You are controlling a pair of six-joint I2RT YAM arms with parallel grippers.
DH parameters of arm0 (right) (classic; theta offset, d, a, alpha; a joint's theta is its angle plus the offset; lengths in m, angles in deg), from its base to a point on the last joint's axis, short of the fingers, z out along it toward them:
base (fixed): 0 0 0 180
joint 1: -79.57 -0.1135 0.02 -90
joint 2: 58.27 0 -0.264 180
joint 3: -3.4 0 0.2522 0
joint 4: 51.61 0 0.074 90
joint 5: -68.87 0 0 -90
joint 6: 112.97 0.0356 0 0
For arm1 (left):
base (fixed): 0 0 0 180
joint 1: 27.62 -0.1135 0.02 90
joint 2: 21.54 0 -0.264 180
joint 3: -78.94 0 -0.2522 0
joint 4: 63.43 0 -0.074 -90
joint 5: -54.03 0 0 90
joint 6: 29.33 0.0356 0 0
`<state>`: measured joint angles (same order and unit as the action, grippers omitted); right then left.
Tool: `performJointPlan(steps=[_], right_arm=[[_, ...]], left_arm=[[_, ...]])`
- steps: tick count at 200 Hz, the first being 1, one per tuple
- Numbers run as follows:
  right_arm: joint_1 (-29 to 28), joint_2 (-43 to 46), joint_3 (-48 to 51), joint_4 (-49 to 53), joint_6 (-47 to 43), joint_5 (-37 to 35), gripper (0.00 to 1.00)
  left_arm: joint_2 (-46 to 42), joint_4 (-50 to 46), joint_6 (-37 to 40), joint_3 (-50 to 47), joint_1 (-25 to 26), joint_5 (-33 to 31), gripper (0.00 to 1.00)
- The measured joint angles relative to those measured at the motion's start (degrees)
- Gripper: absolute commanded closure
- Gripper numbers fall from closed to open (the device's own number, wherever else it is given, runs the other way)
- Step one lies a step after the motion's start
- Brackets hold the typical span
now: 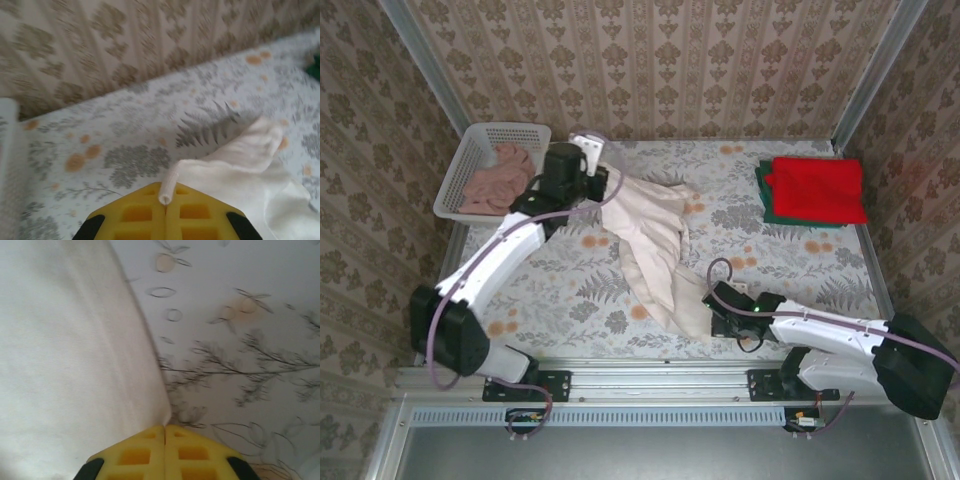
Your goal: Fold and stack the t-shirts
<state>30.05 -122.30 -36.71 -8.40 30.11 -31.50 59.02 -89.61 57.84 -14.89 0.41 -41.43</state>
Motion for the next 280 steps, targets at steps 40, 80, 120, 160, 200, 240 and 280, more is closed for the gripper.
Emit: performJointPlan(steps=[40,80,120,160,200,240,280], right_arm=[[1.6,9.0,-9.4,6.8,-5.2,-1.8,1.00],[9.7,13.2,-32.3,10.2,-14.5,-5.9,1.00],[20.7,-2.5,-58.9,11.1,-22.6,-5.0,1.00],[29.8,-32.3,-96.3,16.3,-26.5,-0.9,1.00],[36.4,-54.1,-136.3,27.1,-27.6,3.4,1.00],[39.5,-45.0,-127.4,28.0,-27.8,5.3,1.00],[39.5,-19.3,-82.9,15.7,-27.8,7.0,1.00]], left_arm=[[-11.6,-4.7,-4.5,-0.5,-4.8,-8.0,1.00],[-22.3,-8.9,-6.2,1.0,-5.3,-14.5,1.00],[-17.2,-9.5,-6.2,13.5,-7.9,-16.2,1.00],[7.2,-12.3,-4.4,43.3,-11.3,-11.1,1.00],[28.5,-20.0,-1.6,75.7,-12.0,-5.7,1.00],[21.2,-19.8,0.1,68.8,-12.0,-3.3,1.00],[-7.8,-9.3,-2.2,29.4,-12.0,-4.1,1.00]])
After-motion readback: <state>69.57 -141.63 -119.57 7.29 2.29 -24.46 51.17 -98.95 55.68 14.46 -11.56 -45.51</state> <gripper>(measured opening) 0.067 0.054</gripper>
